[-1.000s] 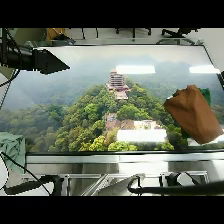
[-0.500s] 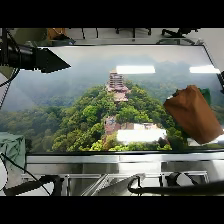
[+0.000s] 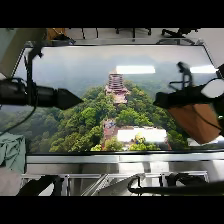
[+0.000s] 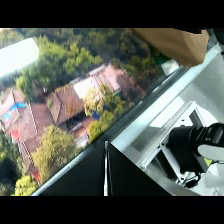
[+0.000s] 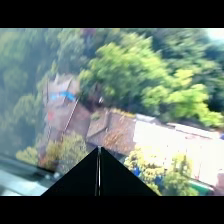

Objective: Fold the shirts.

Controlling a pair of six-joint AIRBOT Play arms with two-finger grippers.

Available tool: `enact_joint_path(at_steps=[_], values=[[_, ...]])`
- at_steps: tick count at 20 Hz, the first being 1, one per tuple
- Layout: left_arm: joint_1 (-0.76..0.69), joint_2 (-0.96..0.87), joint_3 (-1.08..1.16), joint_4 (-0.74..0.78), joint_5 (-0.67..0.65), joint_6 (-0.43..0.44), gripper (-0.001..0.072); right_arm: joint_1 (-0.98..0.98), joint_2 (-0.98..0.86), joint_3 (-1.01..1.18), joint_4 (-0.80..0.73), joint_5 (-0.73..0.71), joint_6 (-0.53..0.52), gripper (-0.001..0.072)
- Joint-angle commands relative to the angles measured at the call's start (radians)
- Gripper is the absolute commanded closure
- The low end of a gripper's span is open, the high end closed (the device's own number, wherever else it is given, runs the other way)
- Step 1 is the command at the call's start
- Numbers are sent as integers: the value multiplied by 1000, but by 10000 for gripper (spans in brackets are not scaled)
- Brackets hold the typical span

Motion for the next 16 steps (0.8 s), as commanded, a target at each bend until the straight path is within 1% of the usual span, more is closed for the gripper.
enact_joint_path(at_steps=[1, 4, 9, 16], values=[[-24, 135, -240, 27, 88, 10, 695, 193, -13, -71, -48, -94, 0, 696], [-23, 201, -342, 27, 125, 10, 694, 204, -30, -72, -44, -92, 0, 696], [-23, 277, -440, 27, 194, 10, 694, 204, -30, -72, -37, -92, 0, 696], [-23, 290, -451, 23, 196, 9, 694, 203, -30, -72, -37, -92, 0, 696]])
